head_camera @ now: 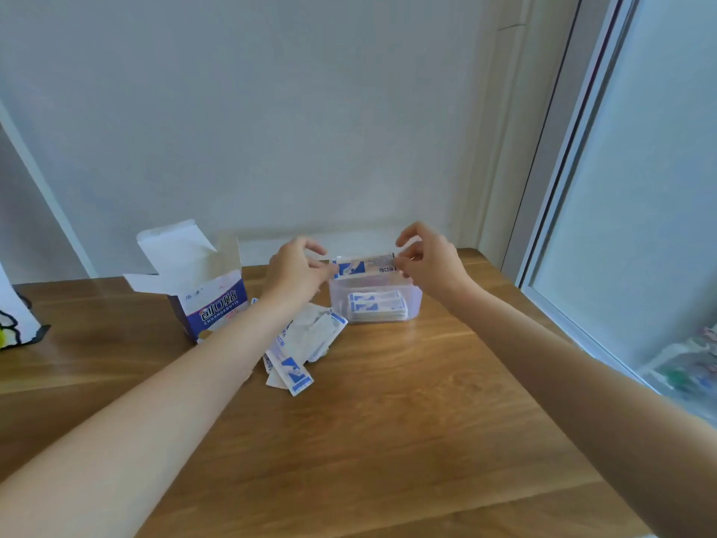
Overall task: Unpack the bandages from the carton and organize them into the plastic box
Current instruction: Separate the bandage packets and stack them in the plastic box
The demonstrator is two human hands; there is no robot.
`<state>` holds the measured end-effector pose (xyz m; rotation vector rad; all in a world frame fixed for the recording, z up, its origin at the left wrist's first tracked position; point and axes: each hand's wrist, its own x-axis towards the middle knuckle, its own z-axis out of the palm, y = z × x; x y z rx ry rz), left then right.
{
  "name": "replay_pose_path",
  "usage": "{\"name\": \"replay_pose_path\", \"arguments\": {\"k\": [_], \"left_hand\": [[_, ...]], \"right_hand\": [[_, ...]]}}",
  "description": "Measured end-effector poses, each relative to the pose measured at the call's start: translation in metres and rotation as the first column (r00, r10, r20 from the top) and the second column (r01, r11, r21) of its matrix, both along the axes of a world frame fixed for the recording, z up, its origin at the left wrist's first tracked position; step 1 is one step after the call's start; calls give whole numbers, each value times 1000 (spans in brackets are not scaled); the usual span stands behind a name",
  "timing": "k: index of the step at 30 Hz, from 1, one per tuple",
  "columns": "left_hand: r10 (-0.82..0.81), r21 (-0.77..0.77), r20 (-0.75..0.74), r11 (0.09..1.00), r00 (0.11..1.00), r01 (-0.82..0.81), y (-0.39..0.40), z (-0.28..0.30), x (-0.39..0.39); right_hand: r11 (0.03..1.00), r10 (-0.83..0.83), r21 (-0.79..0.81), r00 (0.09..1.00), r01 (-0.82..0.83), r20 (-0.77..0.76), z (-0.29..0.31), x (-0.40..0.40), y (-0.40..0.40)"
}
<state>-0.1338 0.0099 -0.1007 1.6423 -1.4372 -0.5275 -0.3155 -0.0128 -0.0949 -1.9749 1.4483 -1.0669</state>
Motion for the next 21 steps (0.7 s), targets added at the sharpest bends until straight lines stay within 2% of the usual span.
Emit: {"name": "replay_pose_path", "arguments": {"k": [2,5,7,10,13,18,21], "left_hand": [[57,26,65,998,996,-58,-18,8,-7],[46,95,296,992,954,-77,-38,9,-17],[0,157,429,985,903,-74,-49,6,-22],[-78,247,532,967,843,-66,-64,1,-27],[-146,307,604,950,784,-60,-75,-5,-30],[-310,385,765,923,565,-14,-80,-4,-39],[-382,441,803,897,458,-25,-81,-2,-44]], "right_hand": [[994,-78,73,997,78,-5,8,2,-18],[974,-144,136,962,179,-233,9,8,-42],[966,-114,174,921,190,-372,8,14,-53],[958,-18,232,847,166,-532,8,24,-58],[944,63,300,818,137,-571,5,30,-60],[946,116,302,742,121,-661,-3,32,-62],[938,141,323,708,128,-692,-6,35,-62]]}}
